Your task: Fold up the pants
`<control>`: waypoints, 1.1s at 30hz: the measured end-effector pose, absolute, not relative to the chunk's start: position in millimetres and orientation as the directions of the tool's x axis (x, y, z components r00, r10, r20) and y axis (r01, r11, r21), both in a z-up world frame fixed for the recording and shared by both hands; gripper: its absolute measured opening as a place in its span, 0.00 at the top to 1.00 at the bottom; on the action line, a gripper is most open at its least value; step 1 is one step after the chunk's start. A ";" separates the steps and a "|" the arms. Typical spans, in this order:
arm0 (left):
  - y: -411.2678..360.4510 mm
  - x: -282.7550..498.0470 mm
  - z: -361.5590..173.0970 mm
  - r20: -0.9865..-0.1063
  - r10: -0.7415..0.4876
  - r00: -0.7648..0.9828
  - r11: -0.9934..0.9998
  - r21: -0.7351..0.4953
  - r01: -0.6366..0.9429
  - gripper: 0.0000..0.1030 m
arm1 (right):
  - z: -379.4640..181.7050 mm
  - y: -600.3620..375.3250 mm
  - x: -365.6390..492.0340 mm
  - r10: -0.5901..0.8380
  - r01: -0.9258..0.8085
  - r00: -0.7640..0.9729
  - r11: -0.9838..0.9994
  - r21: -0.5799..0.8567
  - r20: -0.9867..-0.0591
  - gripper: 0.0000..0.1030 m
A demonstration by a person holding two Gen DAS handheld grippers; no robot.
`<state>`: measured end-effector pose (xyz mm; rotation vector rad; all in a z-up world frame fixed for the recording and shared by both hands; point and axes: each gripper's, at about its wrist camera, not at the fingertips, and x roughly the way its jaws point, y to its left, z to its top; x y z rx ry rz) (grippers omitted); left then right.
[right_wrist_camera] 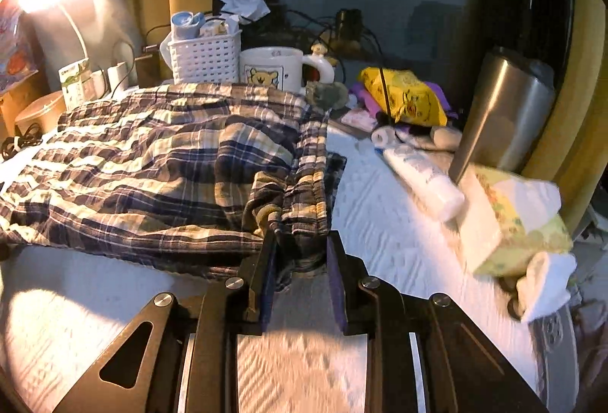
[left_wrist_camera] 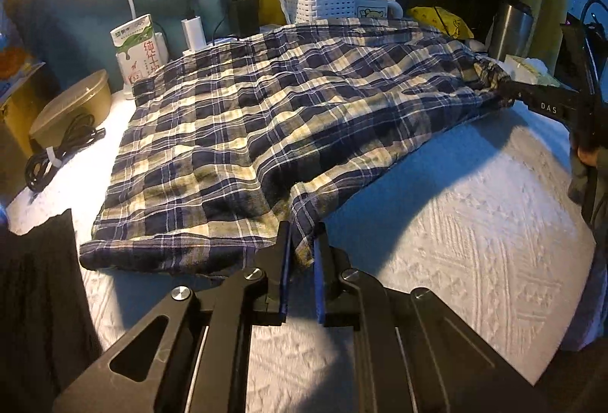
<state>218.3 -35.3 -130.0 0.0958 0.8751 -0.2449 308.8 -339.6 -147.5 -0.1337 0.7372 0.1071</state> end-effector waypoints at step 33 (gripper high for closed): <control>-10.9 218.8 -138.0 -0.779 -0.267 0.567 0.957 -0.144 0.252 0.90 | -138.9 -338.2 300.1 0.082 -0.138 0.740 0.990 -0.031 -0.667 0.89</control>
